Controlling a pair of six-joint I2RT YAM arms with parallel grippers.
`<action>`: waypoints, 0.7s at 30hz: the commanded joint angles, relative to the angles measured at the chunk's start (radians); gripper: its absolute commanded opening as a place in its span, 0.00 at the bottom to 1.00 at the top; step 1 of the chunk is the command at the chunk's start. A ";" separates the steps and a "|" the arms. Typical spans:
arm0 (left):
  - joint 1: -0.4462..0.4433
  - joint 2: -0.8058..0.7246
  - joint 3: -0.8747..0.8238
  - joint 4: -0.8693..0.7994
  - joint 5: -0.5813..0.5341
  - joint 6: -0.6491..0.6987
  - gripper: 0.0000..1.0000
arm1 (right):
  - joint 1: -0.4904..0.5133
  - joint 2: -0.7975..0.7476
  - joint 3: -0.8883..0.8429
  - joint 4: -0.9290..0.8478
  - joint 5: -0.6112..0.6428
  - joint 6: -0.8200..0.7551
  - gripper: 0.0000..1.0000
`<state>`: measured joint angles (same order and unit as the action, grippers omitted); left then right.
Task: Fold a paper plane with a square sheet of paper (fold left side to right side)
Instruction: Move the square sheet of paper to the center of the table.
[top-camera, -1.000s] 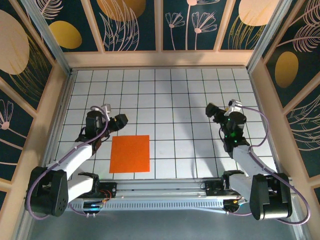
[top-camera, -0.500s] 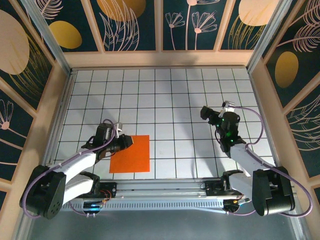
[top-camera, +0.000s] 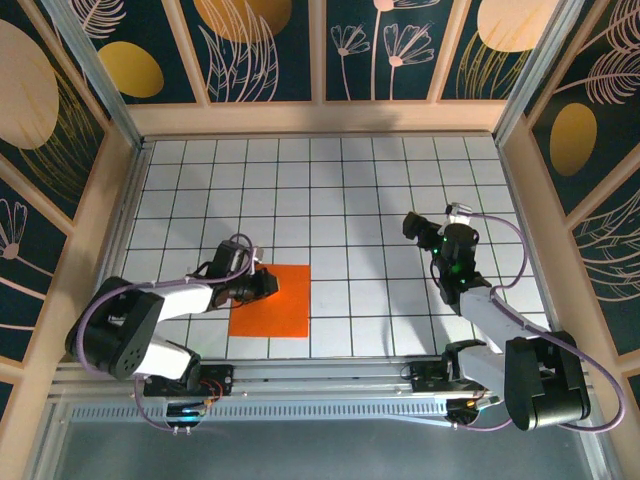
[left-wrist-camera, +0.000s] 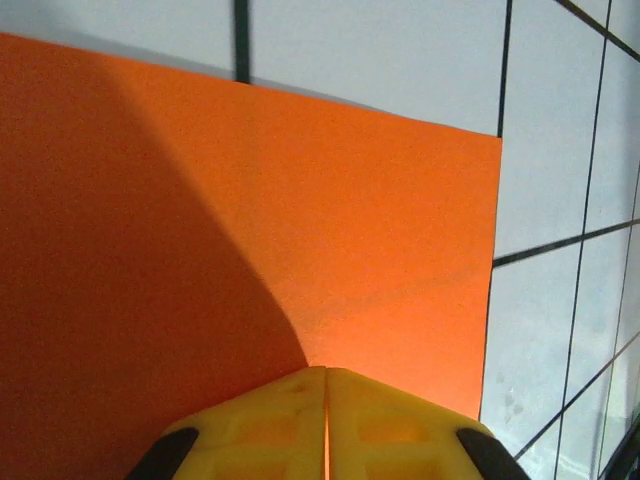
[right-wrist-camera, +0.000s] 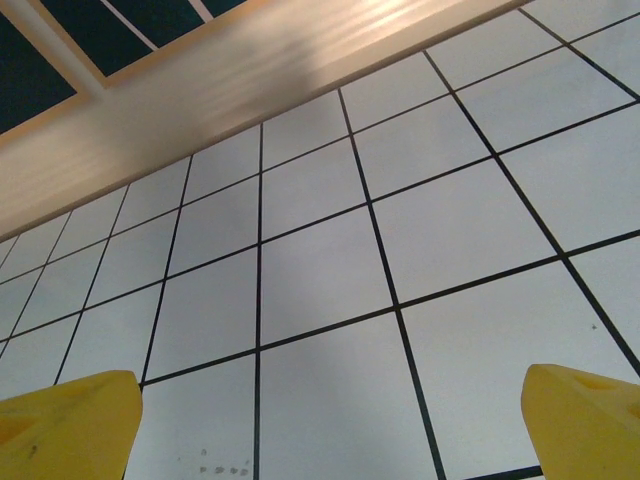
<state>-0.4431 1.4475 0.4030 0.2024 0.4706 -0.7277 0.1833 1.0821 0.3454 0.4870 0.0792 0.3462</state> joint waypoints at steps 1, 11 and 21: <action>-0.027 0.103 0.053 0.005 -0.067 -0.022 0.08 | 0.008 -0.009 0.028 -0.021 0.029 -0.020 0.98; -0.058 0.402 0.375 0.077 -0.119 -0.043 0.04 | 0.008 0.007 0.065 -0.083 0.019 -0.016 0.98; -0.058 0.563 0.604 0.030 -0.105 -0.019 0.04 | 0.008 0.068 0.106 -0.114 -0.037 0.005 0.94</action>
<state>-0.4995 1.9690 0.9707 0.2874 0.3817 -0.7639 0.1833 1.1290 0.4065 0.3901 0.0677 0.3466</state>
